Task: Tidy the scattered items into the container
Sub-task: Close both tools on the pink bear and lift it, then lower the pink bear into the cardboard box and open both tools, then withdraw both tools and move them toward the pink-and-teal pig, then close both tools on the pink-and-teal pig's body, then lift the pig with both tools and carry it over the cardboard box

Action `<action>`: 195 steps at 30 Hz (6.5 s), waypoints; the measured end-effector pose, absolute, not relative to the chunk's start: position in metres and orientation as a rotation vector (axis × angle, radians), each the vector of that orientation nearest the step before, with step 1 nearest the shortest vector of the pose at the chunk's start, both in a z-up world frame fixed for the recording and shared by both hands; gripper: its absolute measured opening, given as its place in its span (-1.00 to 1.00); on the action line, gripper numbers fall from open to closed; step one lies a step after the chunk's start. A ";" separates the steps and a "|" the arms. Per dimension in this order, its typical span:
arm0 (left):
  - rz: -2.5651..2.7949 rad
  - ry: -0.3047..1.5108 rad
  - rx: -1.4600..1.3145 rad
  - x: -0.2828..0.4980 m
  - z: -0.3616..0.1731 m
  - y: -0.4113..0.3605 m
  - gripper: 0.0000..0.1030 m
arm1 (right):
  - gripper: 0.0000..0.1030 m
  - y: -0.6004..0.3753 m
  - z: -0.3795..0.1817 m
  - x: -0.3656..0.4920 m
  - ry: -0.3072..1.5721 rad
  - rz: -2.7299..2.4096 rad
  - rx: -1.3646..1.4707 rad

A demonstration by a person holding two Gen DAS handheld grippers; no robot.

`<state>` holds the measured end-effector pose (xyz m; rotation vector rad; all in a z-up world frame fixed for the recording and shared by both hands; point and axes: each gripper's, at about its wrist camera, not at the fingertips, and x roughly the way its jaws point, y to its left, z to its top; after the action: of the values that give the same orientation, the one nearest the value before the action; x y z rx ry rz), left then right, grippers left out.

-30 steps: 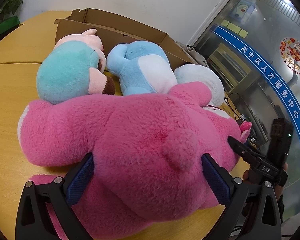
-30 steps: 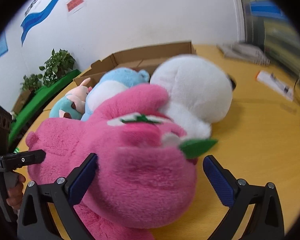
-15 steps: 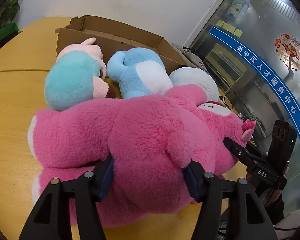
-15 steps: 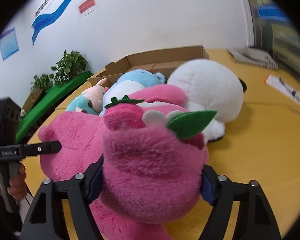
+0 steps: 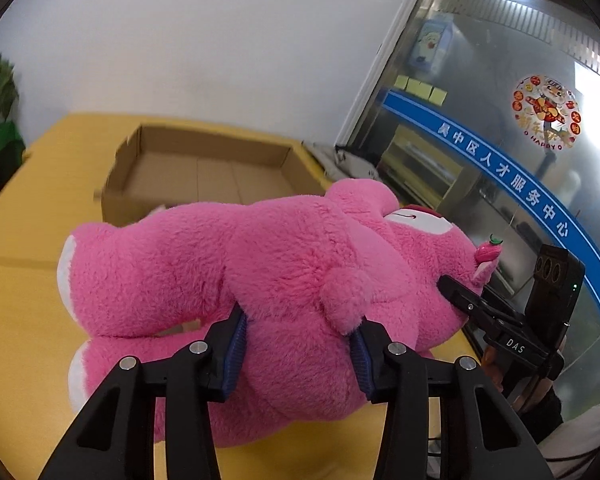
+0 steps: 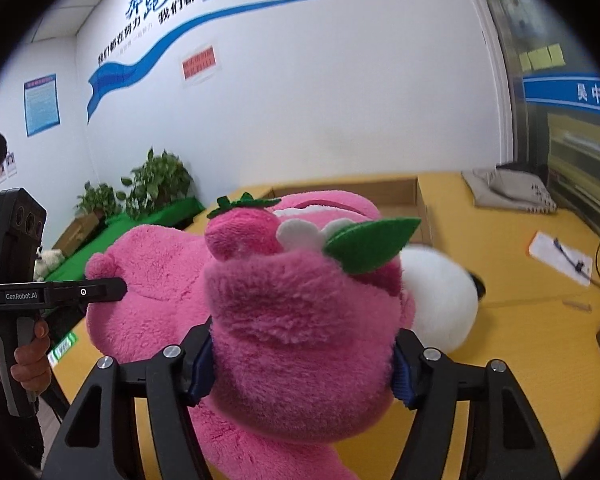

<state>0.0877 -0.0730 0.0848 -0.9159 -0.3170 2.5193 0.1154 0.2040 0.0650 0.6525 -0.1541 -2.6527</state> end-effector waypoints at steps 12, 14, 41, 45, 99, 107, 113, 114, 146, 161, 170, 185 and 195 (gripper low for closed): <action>2.584 -0.166 -0.852 -0.142 0.157 -0.092 -0.07 | 0.32 0.208 0.127 -0.097 -0.283 -2.660 0.574; 2.581 -0.175 -0.872 -0.188 0.158 -0.091 -0.06 | 0.32 0.207 0.131 -0.142 -0.294 -2.664 0.586; 2.512 -0.276 -1.313 -0.341 0.016 -0.095 0.47 | 0.70 0.217 0.019 -0.316 -0.199 -2.859 1.137; 2.673 -0.126 -1.105 -0.255 0.062 -0.108 0.99 | 0.71 0.208 0.067 -0.251 -0.080 -2.868 0.952; 2.774 -0.101 -1.029 0.027 0.011 -0.063 0.99 | 0.76 0.165 0.048 0.020 0.126 -2.965 0.857; 2.765 -0.123 -1.042 0.024 0.008 -0.068 0.99 | 0.76 0.167 0.045 0.017 0.116 -2.965 0.872; 2.761 -0.132 -1.059 0.022 0.004 -0.074 0.99 | 0.76 0.168 0.041 0.014 0.112 -2.967 0.888; 2.760 -0.140 -1.061 0.022 0.004 -0.076 0.99 | 0.76 0.167 0.040 0.014 0.110 -2.967 0.891; 2.448 -0.449 -1.462 -0.084 -0.082 -0.198 0.99 | 0.76 0.003 -0.040 0.016 0.014 -2.319 1.017; 2.299 -0.449 -1.399 -0.074 -0.078 -0.182 0.36 | 0.30 -0.005 -0.064 0.004 -0.071 -2.296 1.051; 2.397 -0.366 -1.150 -0.074 0.014 -0.176 0.34 | 0.26 0.006 0.000 0.012 -0.083 -2.335 0.816; 2.435 -0.174 -0.963 -0.217 0.132 -0.177 0.34 | 0.26 0.001 0.115 -0.108 -0.137 -2.441 0.582; 2.370 -0.243 -1.160 -0.305 0.070 -0.193 0.34 | 0.26 -0.018 0.074 -0.177 -0.195 -2.432 0.739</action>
<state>-0.3054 -0.1927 0.0695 -1.1601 -0.2429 2.3701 -0.1771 -0.0177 0.0739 0.7390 -0.1949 -2.4323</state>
